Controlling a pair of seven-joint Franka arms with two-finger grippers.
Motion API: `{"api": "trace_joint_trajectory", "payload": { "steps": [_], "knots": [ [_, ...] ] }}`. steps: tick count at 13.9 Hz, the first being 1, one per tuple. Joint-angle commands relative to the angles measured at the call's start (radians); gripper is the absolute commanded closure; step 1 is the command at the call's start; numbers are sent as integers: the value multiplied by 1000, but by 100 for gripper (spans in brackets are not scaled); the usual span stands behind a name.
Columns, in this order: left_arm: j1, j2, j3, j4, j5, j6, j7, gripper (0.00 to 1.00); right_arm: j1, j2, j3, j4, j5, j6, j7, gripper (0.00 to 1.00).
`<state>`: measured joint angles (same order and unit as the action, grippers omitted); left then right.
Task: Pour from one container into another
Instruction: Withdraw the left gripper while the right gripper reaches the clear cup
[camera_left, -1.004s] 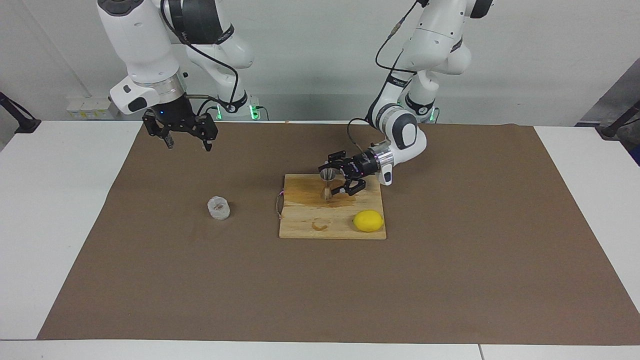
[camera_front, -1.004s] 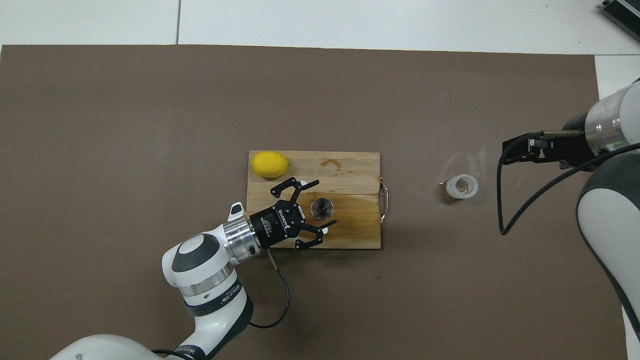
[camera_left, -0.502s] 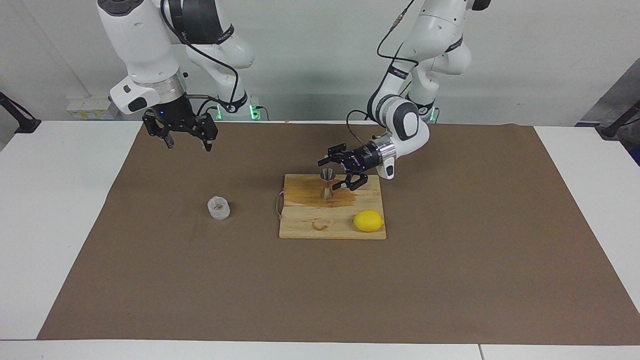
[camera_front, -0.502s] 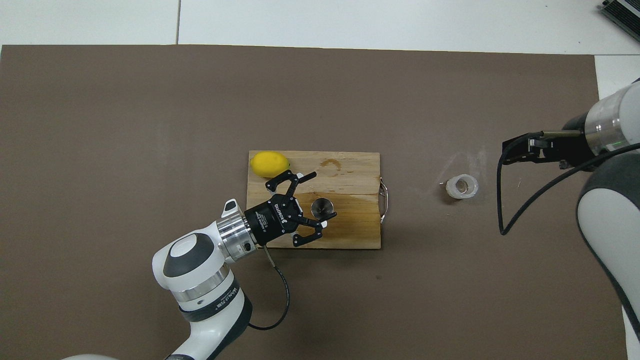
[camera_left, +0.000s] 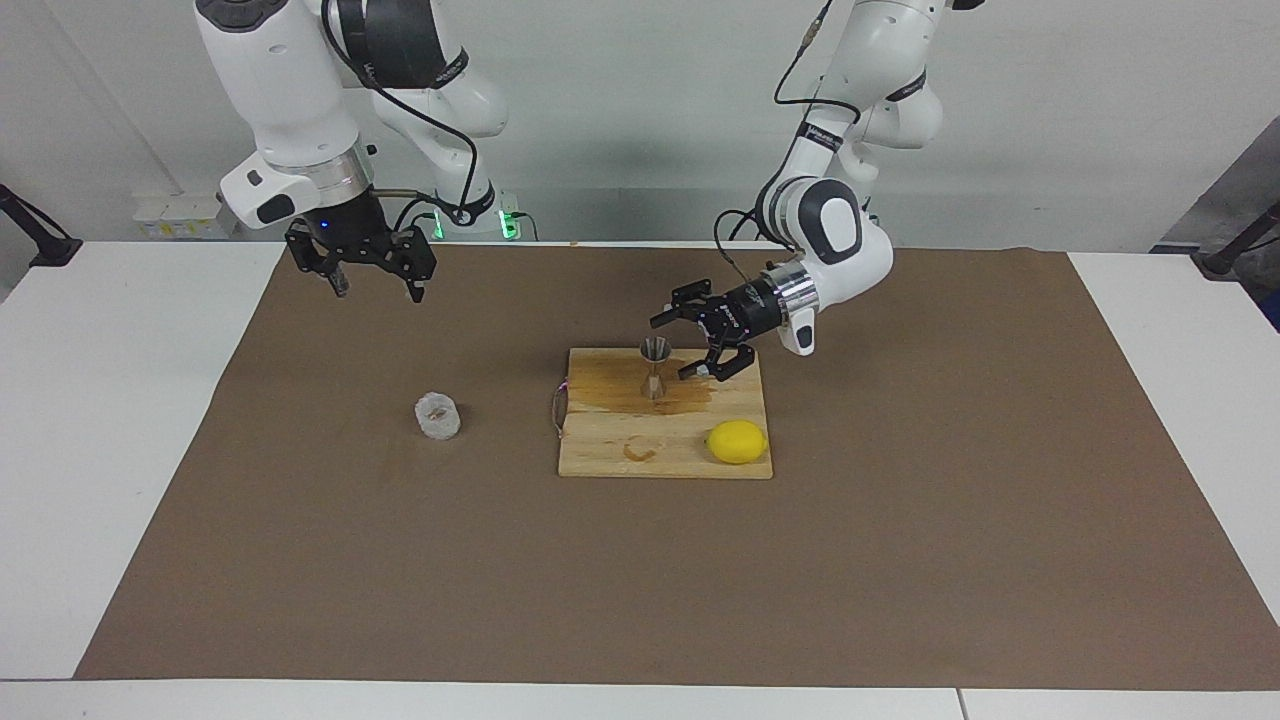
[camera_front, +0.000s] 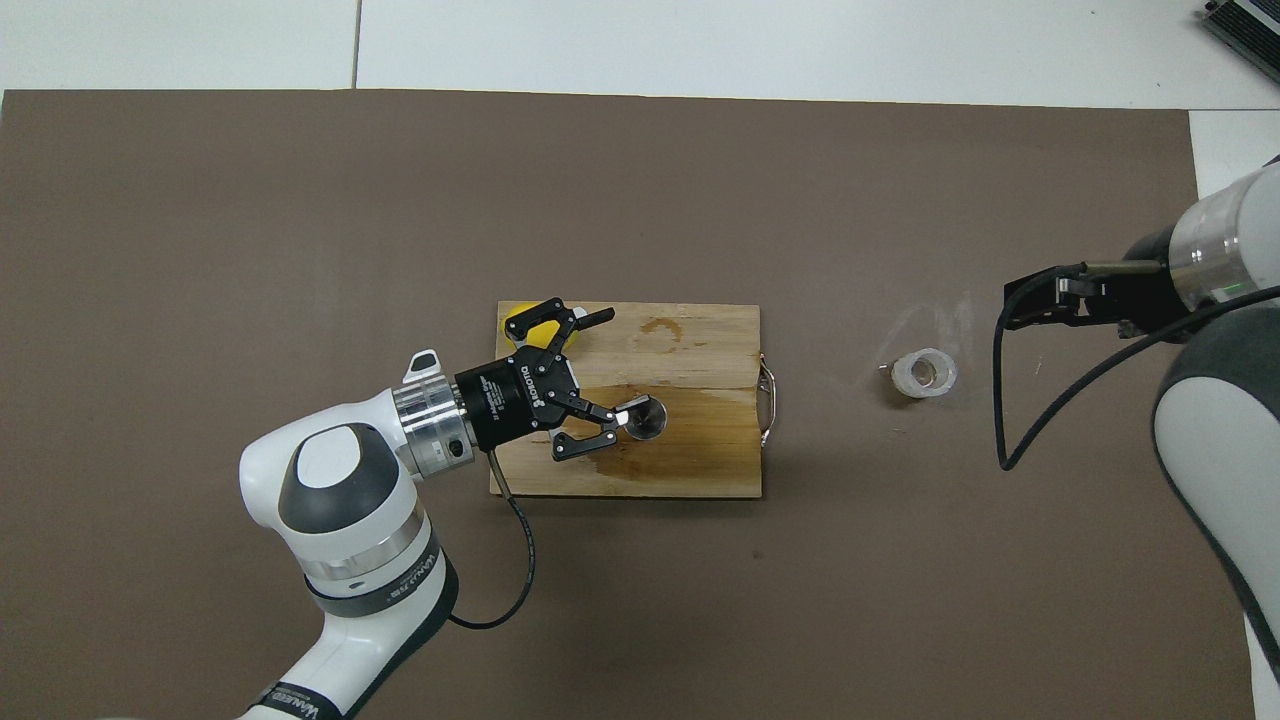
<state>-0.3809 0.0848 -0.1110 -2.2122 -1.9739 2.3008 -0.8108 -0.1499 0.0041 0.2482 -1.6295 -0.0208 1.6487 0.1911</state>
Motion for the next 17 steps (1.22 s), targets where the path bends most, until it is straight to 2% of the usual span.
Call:
{"api": "trace_joint_trajectory", "payload": {
  "steps": [1, 6, 8, 10, 13, 17],
  "knots": [
    [57, -11, -7, 25, 169, 5, -102, 0, -7, -7, 5, -1, 4, -4, 2, 0],
    [103, 0, -6, 86, 498, -7, -257, 0, -8, -9, 6, -12, 4, 2, -18, 0],
    [141, -7, -6, 85, 603, -12, -266, 0, -10, -19, 5, -51, 4, 55, -122, 0],
    [189, -10, -3, 91, 747, -64, -292, 0, -13, -24, 5, -98, 5, 124, -275, 0],
    [252, -10, -2, 161, 1000, -170, -369, 0, -19, -15, 5, -159, 7, 218, -537, 0],
    [321, 4, -2, 273, 1291, -341, -369, 0, -80, 39, 5, -239, 148, 310, -975, 0]
  ]
}}
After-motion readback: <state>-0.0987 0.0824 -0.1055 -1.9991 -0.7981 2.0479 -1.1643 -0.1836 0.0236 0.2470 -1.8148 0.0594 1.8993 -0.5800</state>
